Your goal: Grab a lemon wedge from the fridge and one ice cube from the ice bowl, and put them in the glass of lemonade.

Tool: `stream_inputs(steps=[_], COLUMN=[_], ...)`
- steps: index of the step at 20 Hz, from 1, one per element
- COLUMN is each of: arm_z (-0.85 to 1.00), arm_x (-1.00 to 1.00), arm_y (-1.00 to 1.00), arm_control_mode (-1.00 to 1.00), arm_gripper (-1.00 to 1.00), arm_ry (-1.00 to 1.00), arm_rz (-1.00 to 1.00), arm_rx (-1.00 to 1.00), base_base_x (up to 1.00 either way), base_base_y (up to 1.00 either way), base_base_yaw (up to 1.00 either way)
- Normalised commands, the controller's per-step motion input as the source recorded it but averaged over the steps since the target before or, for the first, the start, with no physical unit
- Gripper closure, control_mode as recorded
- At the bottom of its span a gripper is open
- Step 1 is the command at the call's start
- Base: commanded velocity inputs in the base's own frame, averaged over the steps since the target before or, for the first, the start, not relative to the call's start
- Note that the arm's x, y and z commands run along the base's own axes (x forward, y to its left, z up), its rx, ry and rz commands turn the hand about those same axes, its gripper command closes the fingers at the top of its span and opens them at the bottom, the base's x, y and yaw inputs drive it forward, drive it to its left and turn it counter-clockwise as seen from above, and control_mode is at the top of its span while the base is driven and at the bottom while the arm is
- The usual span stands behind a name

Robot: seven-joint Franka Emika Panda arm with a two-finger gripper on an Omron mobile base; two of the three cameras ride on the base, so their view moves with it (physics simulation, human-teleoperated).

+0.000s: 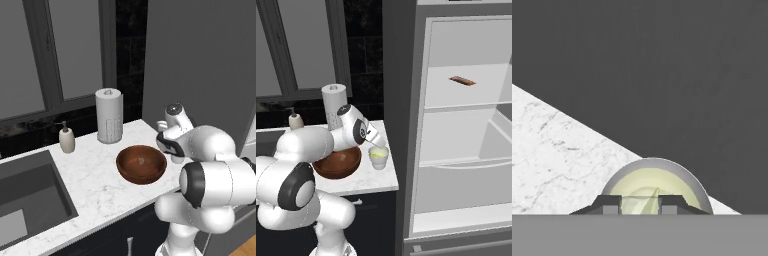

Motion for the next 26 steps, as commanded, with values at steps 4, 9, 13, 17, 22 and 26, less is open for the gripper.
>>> stream_inputs(steps=[4, 9, 13, 17, 22, 26], arm_z=[0.00, 0.00, 0.00, 0.00, 0.00, 0.00], arm_x=[0.00, 0.00, 0.00, 0.00, -0.06, -0.42], arm_y=[-0.13, -0.01, 0.00, 0.00, 0.00, 0.03], arm_control_mode=[-1.00, -1.00, -1.00, -1.00, -1.00, -1.00], arm_gripper=[1.00, -1.00, -1.00, -1.00, -1.00, -1.00], arm_ry=[-0.07, -0.01, 0.00, 0.00, 0.00, -0.04], arm_rz=[-0.08, -0.03, 0.00, 0.00, 0.00, 0.00], arm_rx=[0.00, 0.00, 0.00, 0.00, 0.00, 0.00], base_base_x=[0.00, 0.00, 0.00, 0.00, 0.00, 0.00], base_base_y=[0.00, 0.00, 0.00, 0.00, 0.00, 0.00], base_base_yaw=[0.00, 0.00, 0.00, 0.00, 0.00, 0.00])
